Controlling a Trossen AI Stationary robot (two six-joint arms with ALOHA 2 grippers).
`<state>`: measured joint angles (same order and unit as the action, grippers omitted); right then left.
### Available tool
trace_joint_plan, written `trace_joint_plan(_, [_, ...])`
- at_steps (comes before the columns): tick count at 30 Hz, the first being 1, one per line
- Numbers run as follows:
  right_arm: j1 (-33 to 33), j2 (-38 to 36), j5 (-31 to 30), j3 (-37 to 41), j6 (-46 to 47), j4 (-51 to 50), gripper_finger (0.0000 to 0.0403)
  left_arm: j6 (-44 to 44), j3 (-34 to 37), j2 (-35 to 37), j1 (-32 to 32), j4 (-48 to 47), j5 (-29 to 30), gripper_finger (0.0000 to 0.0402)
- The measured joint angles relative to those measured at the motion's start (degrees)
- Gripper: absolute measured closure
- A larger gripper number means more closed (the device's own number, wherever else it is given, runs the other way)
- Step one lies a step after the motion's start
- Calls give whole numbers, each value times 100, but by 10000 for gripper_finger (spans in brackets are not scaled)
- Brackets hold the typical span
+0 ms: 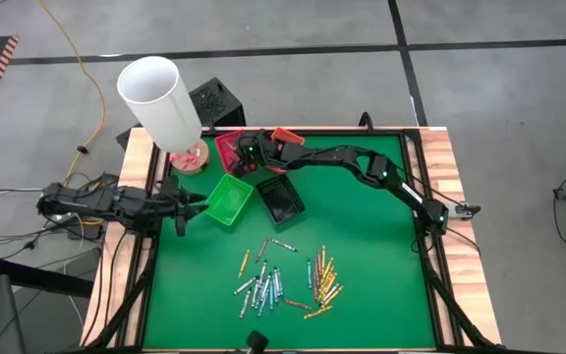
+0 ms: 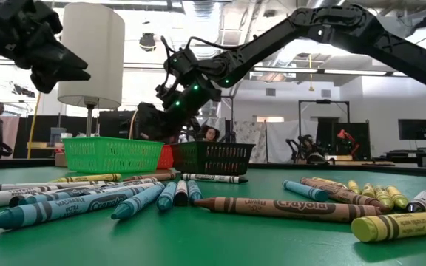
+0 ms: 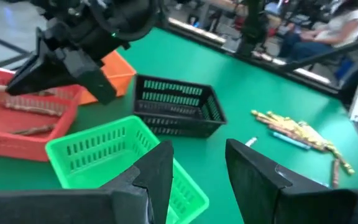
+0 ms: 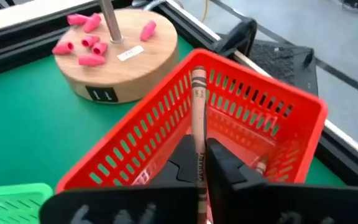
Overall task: Sort crayons
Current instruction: Put the brown crayon into the red bin
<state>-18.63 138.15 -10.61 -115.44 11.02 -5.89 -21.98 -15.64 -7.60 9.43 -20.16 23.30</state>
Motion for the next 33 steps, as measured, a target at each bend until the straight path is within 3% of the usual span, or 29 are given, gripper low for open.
trace_joint_plan(9, [-65,-2,28,0,102,-155,348,234,447,742,0,15,-387,265])
trace_joint_plan(23, [-48,-326,73,13,-184,-231,346,324,761,738,-2,74,-484,265])
trace_joint_plan(29, [-4,-1086,452,11,-620,-1291,346,620,761,740,-1,94,-817,265])
trace_joint_plan(33, [133,-1777,452,9,-951,-2507,346,189,761,737,0,-348,-532,265])
